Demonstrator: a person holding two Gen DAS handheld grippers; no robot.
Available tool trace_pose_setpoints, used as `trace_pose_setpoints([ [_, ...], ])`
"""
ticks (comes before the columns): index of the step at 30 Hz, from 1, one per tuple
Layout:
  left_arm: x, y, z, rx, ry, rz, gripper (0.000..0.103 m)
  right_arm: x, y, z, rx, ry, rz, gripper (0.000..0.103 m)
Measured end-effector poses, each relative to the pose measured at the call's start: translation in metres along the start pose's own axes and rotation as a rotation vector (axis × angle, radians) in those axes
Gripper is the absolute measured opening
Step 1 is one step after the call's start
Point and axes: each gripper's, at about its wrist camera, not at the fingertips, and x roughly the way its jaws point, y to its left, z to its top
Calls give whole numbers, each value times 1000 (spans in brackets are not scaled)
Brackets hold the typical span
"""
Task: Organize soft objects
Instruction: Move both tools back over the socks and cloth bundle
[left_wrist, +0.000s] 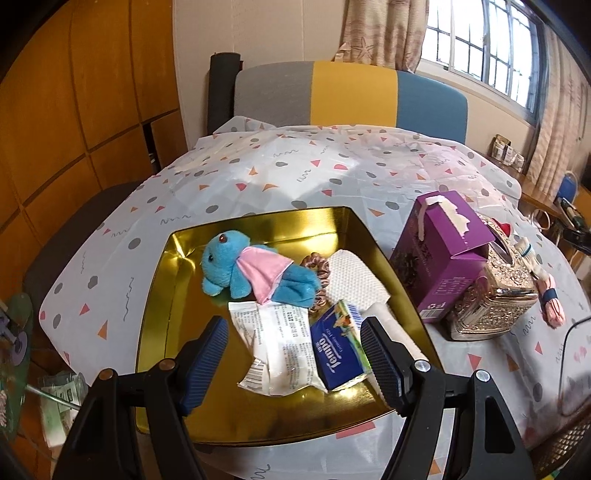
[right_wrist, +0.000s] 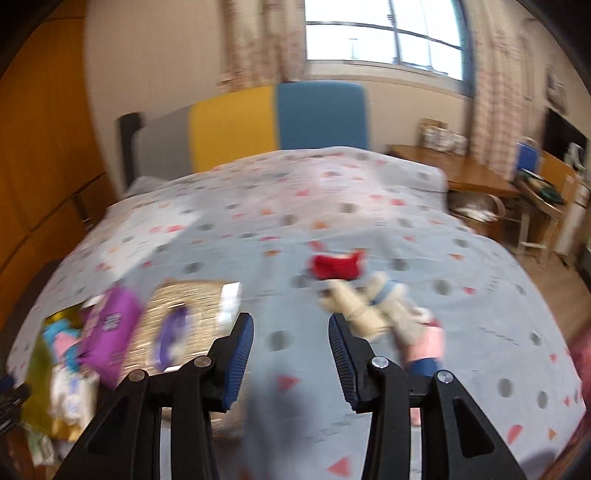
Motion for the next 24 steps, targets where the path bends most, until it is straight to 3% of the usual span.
trace_pose_setpoints([
  [9,-9,-25,10,72,-23,-4,75,35,-105,-11,202,-12,-282,43],
  [16,-21,-47,25,126,-63,-35,75,40,-155,-24,453,50,-199,43],
  [24,-38,-87,50,205,-125,-101,75,39,-164,-32,545,74,-170,43],
])
